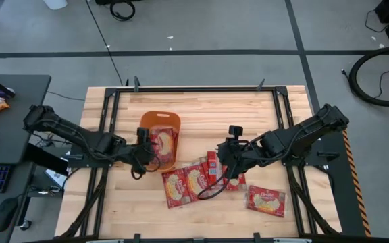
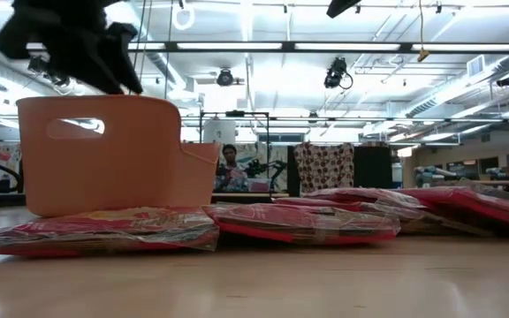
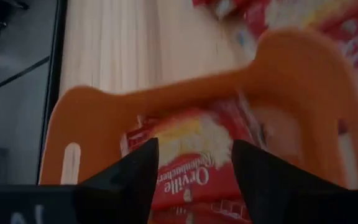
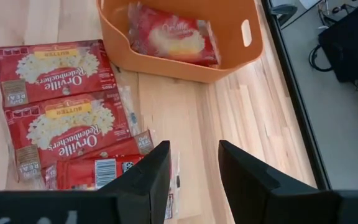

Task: Sort popcorn bags into baskets
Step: Put the red popcorn bag into the orange bin

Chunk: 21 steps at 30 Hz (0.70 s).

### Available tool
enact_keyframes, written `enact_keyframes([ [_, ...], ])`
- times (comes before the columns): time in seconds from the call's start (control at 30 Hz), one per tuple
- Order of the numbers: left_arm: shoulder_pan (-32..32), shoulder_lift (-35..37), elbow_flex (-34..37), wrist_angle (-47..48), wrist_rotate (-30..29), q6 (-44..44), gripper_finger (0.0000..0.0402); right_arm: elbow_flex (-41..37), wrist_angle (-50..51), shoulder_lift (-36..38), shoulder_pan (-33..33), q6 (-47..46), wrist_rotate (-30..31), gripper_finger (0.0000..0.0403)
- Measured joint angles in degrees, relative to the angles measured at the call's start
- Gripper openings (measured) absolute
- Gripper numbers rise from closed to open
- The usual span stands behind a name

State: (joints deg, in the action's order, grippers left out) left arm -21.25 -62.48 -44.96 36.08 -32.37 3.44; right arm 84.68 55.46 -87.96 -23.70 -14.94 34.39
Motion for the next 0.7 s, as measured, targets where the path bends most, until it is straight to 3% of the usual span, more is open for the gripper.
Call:
enact_keyframes([
  [0.2,-1.9,0.0,-2.4,-7.5,0.1,-1.8,0.0204,-1.4,-0.8,0.0,0.0,-2.8,-4.7,0.0140],
  [0.43,-0.8,-1.1,-2.4,-19.4,-0.2,-2.9,0.0195,-10.8,-8.1,0.0,-2.1,-7.7,-8.3,0.0140],
  [0.57,0.0,-1.3,-2.4,-19.9,-0.3,-4.4,0.0195,-16.7,-15.6,0.0,-4.6,-8.1,-8.7,0.0140],
  [0.7,1.0,-1.3,-2.4,-20.7,-1.6,-7.5,0.0195,-20.1,-17.0,0.0,-6.2,-11.1,-8.7,0.0140],
])
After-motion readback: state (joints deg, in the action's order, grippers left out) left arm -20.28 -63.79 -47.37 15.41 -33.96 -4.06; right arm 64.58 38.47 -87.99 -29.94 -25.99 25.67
